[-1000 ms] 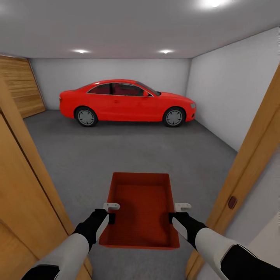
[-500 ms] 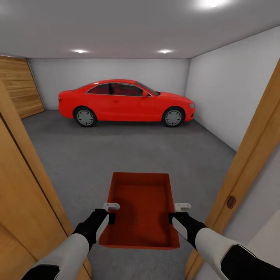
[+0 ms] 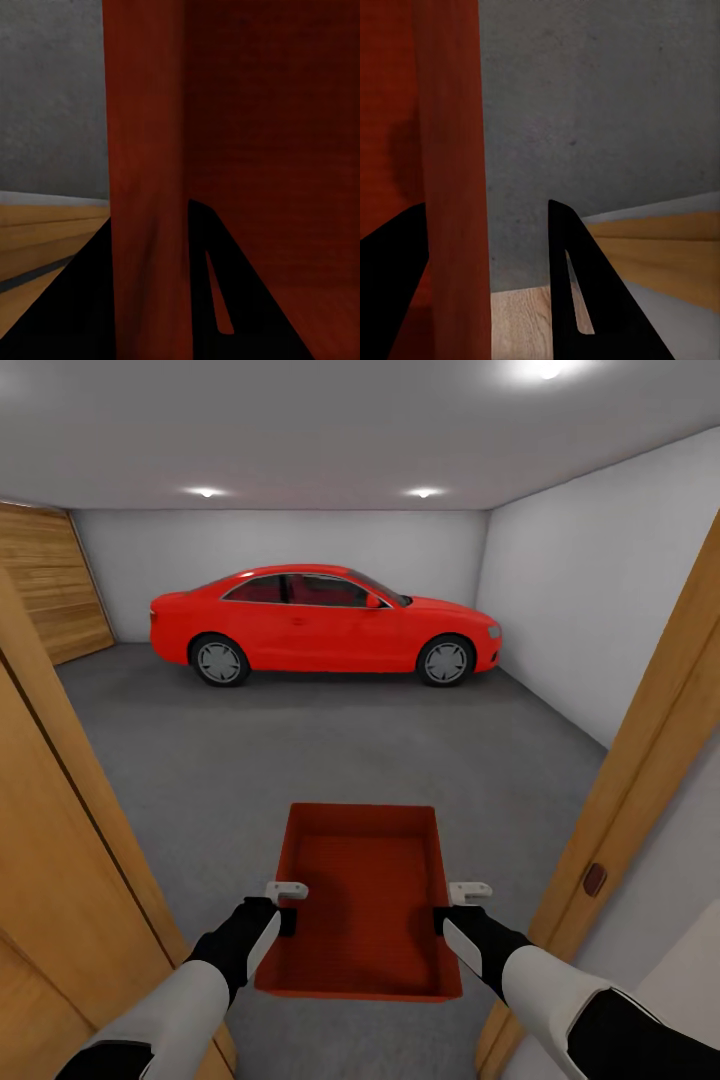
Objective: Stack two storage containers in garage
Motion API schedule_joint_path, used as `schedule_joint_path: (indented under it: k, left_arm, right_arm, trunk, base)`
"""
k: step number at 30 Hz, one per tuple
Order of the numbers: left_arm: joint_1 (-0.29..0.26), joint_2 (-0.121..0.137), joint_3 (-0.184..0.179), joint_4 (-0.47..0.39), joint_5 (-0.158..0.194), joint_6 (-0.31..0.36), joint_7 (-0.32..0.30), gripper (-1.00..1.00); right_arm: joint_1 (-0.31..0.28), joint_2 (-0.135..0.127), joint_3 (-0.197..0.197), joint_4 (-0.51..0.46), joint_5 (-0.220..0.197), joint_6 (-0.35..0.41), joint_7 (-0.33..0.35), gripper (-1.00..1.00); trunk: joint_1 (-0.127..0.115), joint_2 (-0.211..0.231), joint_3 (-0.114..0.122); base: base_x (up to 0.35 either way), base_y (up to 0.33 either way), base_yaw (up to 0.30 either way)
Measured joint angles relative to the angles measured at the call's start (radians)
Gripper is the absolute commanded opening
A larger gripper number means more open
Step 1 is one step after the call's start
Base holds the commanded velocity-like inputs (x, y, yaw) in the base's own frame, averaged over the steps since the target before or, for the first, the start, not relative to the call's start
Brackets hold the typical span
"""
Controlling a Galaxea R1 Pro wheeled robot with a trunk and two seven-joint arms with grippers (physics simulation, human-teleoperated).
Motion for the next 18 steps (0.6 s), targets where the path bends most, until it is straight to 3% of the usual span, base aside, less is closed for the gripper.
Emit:
schedule_joint_path:
  k: [18]
  left_arm:
    - [0.0,-0.001,0.001,0.0,-0.002,0.0,0.0,-1.0]
  right_arm:
    - [0.0,-0.001,0.0,0.0,-0.001,0.0,0.001,-1.0]
  trunk:
    - [0.0,0.0,0.0]
  base:
    - [0.0,0.0,0.0]
